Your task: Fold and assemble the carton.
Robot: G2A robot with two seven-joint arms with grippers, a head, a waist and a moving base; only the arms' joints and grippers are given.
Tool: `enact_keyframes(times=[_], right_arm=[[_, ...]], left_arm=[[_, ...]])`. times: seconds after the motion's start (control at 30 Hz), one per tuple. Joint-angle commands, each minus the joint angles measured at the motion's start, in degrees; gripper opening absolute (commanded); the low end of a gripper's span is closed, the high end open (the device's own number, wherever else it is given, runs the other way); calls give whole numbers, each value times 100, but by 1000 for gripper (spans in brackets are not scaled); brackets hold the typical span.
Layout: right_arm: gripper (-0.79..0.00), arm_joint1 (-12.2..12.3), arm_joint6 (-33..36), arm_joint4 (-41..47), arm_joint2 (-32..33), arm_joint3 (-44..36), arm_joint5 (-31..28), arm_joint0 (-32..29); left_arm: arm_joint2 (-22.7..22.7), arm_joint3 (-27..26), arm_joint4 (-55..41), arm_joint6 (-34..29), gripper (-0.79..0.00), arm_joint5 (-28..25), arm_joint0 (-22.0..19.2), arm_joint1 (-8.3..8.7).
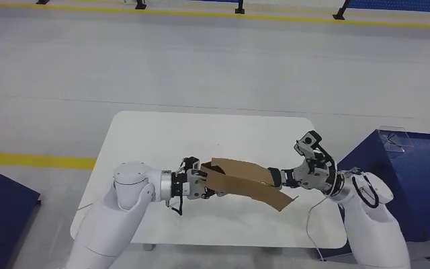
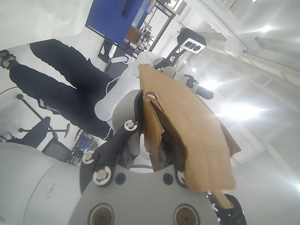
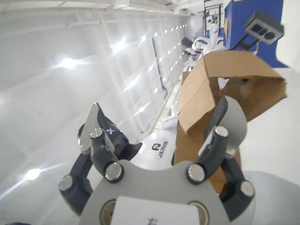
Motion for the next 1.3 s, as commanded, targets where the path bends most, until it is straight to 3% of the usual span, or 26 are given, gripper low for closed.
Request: enact_keyframes(times=[0.0, 0.27, 0.4, 0.5, 0.87, 0.9, 1.03, 1.1, 1.27], right_arm=[[0, 7, -27, -62, -57, -41, -12, -26], [0, 21, -5, 61, -389, -126, 166, -118], [0, 6, -355, 320, -425, -136, 137, -126], [0, 2, -714, 268, -445, -142, 0, -107], [0, 59, -943, -171, -592, -46, 105, -83], [-22, 66, -912, -204, -609, -40, 126, -74], [-391, 103, -751, -371, -618, -25, 146, -54], [-434, 116, -726, -411, -619, -8, 140, -52], [-674, 148, -699, -573, -655, 49, 128, -14]], left_arm=[[22, -6, -34, 7, -785, -25, 11, 8], [124, -49, -132, 127, -785, -49, 26, 36], [244, -74, -72, 262, -785, -104, 40, 41], [320, -67, -86, 291, -785, -91, 35, 45], [533, -9, -151, 509, -785, -70, -14, 50], [543, -7, -157, 538, -785, -56, -19, 51], [559, 26, -238, 711, -785, -12, -33, 49], [567, 26, -330, 772, -785, -4, -36, 43], [606, 37, -392, 887, -785, 4, -65, 43]])
